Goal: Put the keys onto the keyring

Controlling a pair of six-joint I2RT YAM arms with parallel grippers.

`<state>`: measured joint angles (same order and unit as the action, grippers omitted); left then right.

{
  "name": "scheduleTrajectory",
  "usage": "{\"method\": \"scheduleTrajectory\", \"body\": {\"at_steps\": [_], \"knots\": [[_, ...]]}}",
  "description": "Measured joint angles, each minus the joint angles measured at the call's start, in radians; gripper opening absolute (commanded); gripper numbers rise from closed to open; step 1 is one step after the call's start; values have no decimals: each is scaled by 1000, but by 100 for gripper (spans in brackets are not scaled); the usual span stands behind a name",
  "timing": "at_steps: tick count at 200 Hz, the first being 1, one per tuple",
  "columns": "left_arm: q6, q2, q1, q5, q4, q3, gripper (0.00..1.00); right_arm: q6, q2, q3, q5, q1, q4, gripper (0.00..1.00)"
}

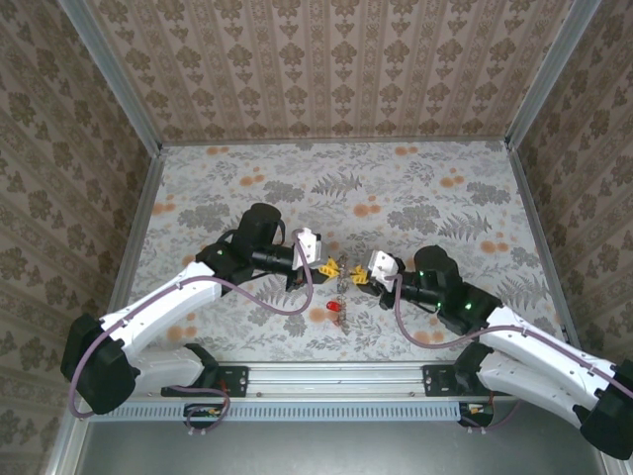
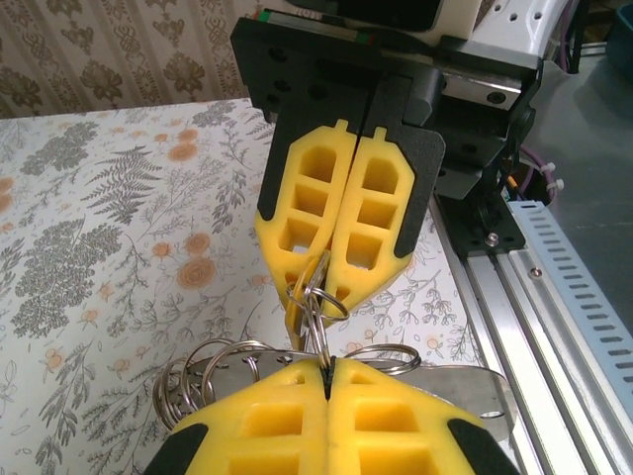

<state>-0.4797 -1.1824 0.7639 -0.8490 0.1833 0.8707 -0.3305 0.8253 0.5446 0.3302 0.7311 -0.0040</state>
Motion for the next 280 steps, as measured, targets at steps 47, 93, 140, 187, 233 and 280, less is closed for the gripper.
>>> {"method": "scheduleTrajectory", "body": {"at_steps": [47,93,140,187,233,280], "knots": [[-57,-16,11,25,78,11,0,-76,59,139,19,0,-192,0],[-79,-19,22,55,94,26,0,-163,128,315,-5,0,-442,0],[-56,-23,21,79,71,38,22,-257,245,526,-95,3,-687,0],[21,-33,-36,79,41,21,40,-397,357,760,-268,3,-874,0],[169,19,-175,184,-21,-62,100,-516,469,963,-431,5,-975,0],[356,108,-313,525,-42,-166,100,-561,519,1065,-514,5,-964,0]]}}
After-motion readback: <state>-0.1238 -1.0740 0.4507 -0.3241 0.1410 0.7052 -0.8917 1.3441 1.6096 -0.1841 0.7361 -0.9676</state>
